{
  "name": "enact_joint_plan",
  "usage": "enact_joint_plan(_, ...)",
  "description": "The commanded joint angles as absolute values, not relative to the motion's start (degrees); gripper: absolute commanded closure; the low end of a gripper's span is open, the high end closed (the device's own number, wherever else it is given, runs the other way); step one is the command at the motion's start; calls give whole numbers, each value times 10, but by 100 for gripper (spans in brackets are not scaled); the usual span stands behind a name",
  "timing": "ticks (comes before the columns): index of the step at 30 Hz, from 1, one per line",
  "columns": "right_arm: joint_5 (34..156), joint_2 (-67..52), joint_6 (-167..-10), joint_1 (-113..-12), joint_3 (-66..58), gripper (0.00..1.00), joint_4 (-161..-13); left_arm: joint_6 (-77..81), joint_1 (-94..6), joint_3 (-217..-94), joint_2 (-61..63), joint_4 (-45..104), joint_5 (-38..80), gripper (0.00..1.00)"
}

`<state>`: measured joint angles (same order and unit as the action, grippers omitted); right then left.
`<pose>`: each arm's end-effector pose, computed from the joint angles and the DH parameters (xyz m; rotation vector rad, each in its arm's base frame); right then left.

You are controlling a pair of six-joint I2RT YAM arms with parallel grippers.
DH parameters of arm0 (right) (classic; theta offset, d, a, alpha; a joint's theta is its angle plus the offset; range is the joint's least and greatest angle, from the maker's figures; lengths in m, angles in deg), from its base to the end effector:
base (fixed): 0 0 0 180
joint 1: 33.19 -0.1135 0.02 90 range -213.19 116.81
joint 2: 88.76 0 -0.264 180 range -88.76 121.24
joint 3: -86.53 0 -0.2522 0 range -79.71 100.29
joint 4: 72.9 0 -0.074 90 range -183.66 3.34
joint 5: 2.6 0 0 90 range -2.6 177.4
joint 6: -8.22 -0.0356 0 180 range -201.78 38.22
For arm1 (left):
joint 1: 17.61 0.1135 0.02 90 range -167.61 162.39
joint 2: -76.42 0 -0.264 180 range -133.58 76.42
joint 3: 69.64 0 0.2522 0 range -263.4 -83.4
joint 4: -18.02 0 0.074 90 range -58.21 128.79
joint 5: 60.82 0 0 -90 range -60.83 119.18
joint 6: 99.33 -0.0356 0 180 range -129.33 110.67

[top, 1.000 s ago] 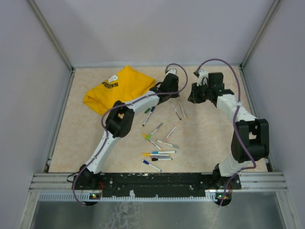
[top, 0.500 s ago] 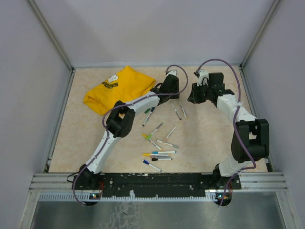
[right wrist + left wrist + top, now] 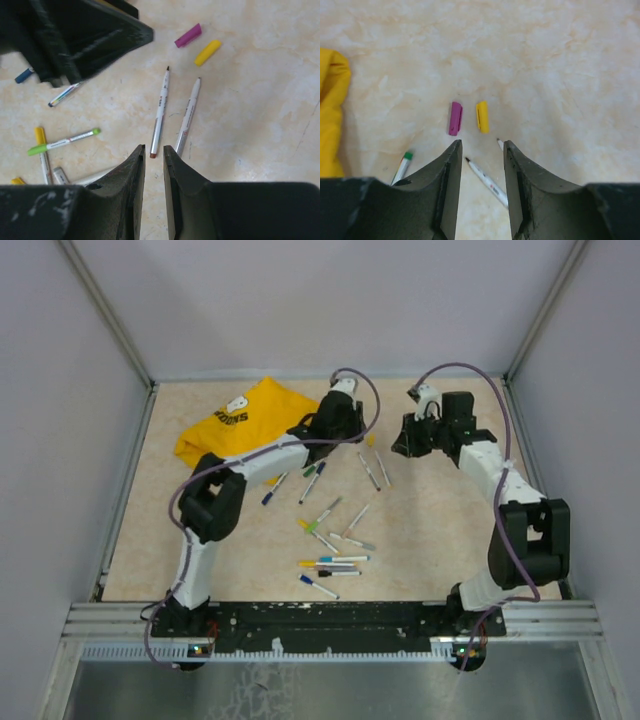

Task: Open the pen caps
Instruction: Place the pen cap at the center of the board, then pick up the pen from the center of the board.

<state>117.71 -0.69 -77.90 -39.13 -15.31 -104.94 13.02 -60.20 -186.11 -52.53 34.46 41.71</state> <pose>0.3338 0.0528 0.2639 -0.4616 2.2107 0.6251 0.3935 -0.3512 0.2117 0.2342 2.0831 -0.4688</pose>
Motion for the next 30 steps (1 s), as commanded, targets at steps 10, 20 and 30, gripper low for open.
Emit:
enact_joint_plan(10, 1455, -133, -704, -389, -239, 73, -936, -93, -596, -1236, -58, -144, 300, 27)
enact_joint_plan(20, 1583, -236, -369, -454, -391, 43, -907, -71, -588, -1068, 75, -128, 370, 12)
enact_joint_plan(30, 1426, -101, 173, -536, -265, 42, -1307, -67, -581, -1065, 35, -139, 370, 7)
